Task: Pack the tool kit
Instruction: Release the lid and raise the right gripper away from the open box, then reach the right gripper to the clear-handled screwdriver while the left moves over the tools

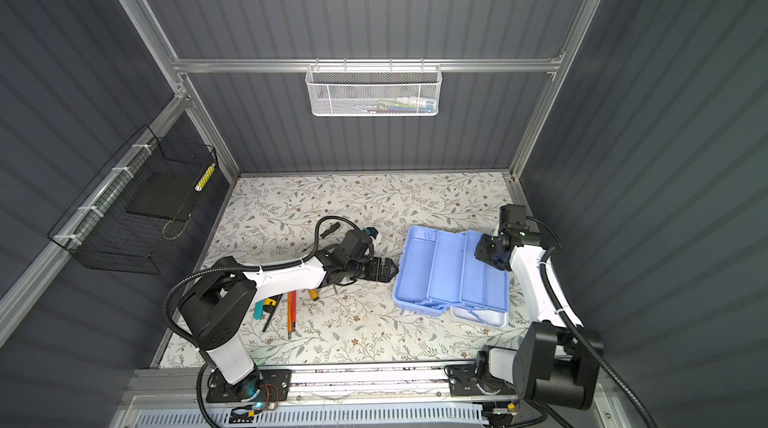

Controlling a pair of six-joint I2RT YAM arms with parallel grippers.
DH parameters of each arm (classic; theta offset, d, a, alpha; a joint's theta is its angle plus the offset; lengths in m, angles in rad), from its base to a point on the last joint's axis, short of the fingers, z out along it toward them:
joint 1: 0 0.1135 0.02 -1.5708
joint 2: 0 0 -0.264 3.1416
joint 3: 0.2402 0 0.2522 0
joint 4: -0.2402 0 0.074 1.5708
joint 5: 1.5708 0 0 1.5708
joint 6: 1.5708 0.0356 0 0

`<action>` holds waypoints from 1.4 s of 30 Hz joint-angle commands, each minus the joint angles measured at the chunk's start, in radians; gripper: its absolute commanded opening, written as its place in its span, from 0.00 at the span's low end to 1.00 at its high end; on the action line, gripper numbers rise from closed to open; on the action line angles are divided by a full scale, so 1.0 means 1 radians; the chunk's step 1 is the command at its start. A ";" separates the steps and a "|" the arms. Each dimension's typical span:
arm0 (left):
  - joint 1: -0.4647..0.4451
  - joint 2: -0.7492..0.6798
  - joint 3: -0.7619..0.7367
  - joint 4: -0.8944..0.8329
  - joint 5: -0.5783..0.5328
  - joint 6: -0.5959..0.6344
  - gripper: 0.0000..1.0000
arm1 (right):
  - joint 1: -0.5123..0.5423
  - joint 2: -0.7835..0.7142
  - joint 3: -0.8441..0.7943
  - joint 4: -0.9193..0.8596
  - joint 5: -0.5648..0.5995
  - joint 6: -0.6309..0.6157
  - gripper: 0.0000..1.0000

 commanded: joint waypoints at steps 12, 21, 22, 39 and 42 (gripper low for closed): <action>-0.066 -0.023 0.010 0.001 0.035 0.041 0.99 | 0.063 0.260 0.258 0.094 -0.049 -0.063 0.44; -0.048 -0.157 0.083 -0.272 -0.278 0.111 0.99 | 0.107 0.241 0.369 -0.030 0.062 -0.099 0.53; -0.040 -0.182 0.087 -0.299 -0.303 0.121 0.99 | 0.115 0.214 0.362 -0.039 0.079 -0.109 0.54; 0.439 -0.805 -0.329 -0.428 -0.597 0.211 1.00 | 0.701 0.431 0.587 -0.040 -0.164 -0.605 0.73; 0.460 -0.879 -0.398 -0.423 -0.678 0.174 1.00 | 0.725 0.560 0.645 -0.048 -0.185 -0.640 0.74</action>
